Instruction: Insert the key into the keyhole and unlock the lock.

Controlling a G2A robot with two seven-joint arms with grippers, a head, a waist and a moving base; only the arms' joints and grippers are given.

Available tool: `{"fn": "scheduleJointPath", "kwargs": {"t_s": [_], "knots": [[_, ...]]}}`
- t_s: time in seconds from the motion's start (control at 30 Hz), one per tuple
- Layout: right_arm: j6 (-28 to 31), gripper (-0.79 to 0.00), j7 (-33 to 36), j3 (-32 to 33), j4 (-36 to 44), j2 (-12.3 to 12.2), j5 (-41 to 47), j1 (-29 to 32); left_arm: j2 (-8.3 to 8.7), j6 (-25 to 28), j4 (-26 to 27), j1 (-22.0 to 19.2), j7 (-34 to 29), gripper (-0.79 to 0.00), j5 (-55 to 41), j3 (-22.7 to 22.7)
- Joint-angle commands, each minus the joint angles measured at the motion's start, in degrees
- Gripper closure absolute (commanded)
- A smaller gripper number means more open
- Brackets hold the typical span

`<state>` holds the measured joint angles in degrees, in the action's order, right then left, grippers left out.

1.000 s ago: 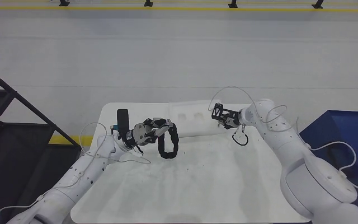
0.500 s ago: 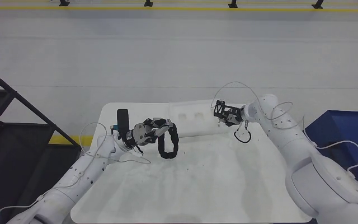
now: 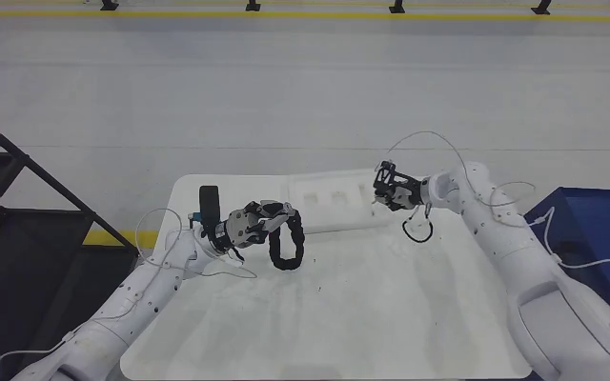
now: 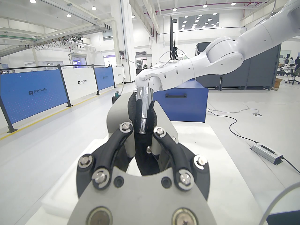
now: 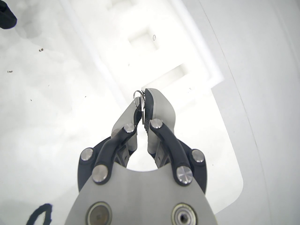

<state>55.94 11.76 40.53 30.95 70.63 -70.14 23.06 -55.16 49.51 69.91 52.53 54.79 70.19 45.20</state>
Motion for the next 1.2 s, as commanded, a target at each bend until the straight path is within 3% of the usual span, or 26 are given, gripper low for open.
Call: {"fn": "scheduleJointPath", "kwargs": {"t_s": [0.0,0.17,0.37,0.57,0.87,1.17], "knots": [[-0.6,0.000,3.8,2.4,3.5,-1.3,3.1,1.5,0.00,0.0,0.0,0.0,0.0,0.000,0.0,0.0],[-2.9,0.000,13.8,8.8,16.4,-5.2,8.6,7.5,0.00,0.0,0.0,0.0,0.0,0.000,0.0,0.0],[-7.2,0.000,27.0,18.7,37.2,-10.0,16.2,19.2,0.00,0.0,0.0,0.0,0.0,0.000,0.0,0.0],[-12.4,0.000,37.3,27.8,51.6,-13.0,28.3,29.1,0.00,0.0,0.0,0.0,0.0,0.000,0.0,0.0],[-16.1,0.000,44.9,37.0,58.7,-15.5,49.9,36.7,0.00,0.0,0.0,0.0,0.0,0.000,0.0,0.0],[-21.0,0.000,48.1,41.4,60.6,-16.7,63.3,39.7,0.00,0.0,0.0,0.0,0.0,0.000,0.0,0.0]]}}
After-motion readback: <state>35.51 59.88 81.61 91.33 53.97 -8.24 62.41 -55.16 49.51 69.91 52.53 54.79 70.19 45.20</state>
